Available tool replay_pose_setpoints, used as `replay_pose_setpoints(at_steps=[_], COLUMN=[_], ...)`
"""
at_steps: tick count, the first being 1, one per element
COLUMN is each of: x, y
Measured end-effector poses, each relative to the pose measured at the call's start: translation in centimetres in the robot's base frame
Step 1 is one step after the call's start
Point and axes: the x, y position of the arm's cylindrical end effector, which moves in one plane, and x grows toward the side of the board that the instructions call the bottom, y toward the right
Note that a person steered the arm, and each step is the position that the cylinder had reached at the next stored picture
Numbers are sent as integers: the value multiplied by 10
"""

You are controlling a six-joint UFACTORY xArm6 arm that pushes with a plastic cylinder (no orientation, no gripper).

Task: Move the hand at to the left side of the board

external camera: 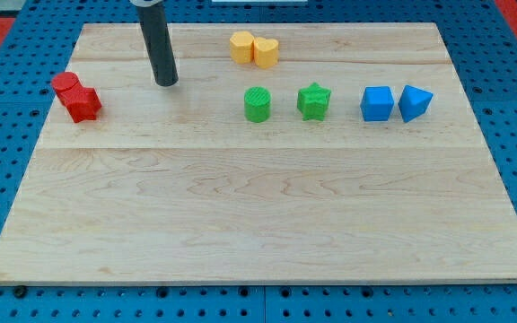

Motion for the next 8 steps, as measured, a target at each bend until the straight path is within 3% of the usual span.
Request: replay_pose_setpoints(at_steps=[8], x=[-15], y=[-42])
